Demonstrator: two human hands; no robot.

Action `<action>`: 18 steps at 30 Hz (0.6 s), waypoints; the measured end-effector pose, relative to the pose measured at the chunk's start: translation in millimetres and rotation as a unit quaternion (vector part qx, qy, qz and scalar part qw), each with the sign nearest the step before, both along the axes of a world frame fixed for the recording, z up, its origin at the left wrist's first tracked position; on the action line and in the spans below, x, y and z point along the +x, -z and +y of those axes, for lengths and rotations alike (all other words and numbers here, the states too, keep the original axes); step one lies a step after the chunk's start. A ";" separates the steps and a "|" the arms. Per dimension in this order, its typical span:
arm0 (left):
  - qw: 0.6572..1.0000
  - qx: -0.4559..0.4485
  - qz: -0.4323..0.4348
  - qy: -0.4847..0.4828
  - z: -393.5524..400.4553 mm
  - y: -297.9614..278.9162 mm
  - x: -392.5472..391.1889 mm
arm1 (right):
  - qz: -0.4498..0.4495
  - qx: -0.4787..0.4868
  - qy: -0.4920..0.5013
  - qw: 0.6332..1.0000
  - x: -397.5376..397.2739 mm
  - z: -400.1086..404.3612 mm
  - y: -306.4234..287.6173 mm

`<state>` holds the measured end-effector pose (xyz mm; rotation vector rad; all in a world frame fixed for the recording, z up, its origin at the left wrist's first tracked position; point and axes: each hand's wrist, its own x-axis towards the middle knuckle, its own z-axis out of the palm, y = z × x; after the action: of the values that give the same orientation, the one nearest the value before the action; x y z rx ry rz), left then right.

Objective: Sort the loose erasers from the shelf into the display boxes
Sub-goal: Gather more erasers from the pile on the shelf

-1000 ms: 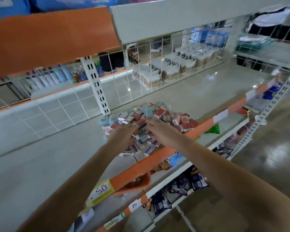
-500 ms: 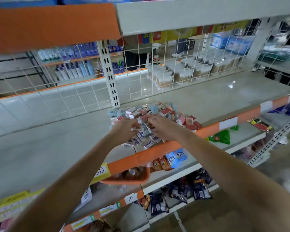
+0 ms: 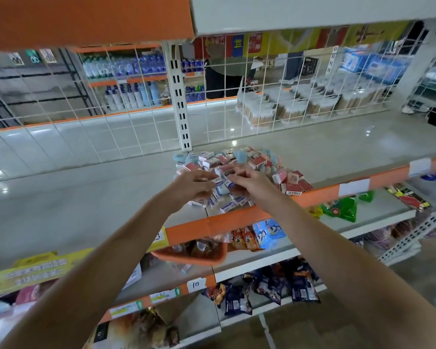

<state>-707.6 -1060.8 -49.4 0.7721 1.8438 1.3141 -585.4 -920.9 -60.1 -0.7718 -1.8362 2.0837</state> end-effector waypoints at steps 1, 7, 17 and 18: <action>1.000 0.001 -0.001 0.001 -1.0 2.3 -0.2 | 0.004 -0.027 0.002 1.000 -0.6 -1.7 1.6; 0.998 -0.009 0.062 -0.006 -13.2 5.5 0.5 | 0.026 -0.073 -0.006 0.997 -4.3 -9.3 6.3; 0.961 -0.030 0.258 -0.095 -90.8 5.0 -25.0 | 0.013 -0.011 -0.091 0.996 -38.2 -61.8 -4.6; 0.954 -0.033 0.280 -0.103 -104.8 2.7 -27.6 | 0.018 -0.010 -0.103 0.994 -44.1 -74.6 -7.9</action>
<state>-735.2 -1165.6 -52.1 1.0134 2.4589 1.2304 -629.5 -995.5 -52.2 -0.5643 -1.9518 2.2270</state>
